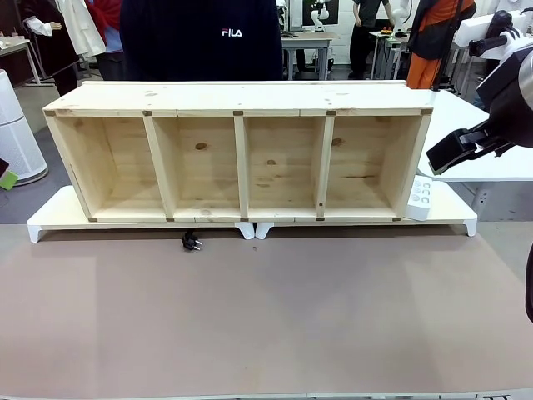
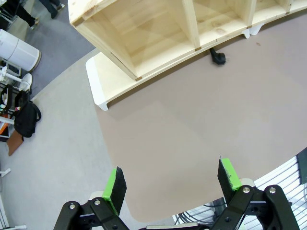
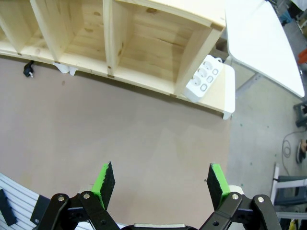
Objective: Perform cable management.
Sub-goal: When the cord part of the Power Cable appears at the lower middle area of the table and stops, grasp the cord part of the Power Cable.
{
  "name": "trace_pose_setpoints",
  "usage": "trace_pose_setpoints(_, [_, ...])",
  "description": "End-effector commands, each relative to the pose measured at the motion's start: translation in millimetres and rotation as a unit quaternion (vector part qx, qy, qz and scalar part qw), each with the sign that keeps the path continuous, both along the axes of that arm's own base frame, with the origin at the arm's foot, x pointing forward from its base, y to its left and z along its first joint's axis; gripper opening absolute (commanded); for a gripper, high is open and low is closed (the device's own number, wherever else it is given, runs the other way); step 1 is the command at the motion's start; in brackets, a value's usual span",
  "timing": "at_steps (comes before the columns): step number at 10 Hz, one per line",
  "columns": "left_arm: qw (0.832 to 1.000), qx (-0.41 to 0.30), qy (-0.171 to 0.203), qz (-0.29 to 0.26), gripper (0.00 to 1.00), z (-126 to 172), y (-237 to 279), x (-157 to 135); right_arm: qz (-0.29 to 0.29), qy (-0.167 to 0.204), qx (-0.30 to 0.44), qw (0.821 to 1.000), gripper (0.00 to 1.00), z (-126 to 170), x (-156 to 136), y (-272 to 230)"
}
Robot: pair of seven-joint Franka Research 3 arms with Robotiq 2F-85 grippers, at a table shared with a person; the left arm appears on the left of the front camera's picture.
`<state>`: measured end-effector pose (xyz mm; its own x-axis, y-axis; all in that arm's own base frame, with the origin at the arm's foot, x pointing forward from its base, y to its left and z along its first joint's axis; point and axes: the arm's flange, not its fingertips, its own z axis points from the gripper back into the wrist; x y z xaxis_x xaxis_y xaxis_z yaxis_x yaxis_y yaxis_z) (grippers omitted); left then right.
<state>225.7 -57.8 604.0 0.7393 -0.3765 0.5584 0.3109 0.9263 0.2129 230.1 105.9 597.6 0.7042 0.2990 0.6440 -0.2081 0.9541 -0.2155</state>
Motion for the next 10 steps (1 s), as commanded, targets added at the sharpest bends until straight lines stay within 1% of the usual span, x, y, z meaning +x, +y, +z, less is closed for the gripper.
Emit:
trace_pose_setpoints(1, [1.0,0.0,-0.001,0.0,1.0,0.3,0.1,-0.7,0.0,0.002,0.0,1.0,1.0,-0.8,0.7,0.0])
trace_pose_setpoints(10, [1.0,0.0,-0.001,0.0,1.0,0.3,0.1,-0.7,0.0,0.002,0.0,1.0,1.0,-0.8,0.7,0.0])
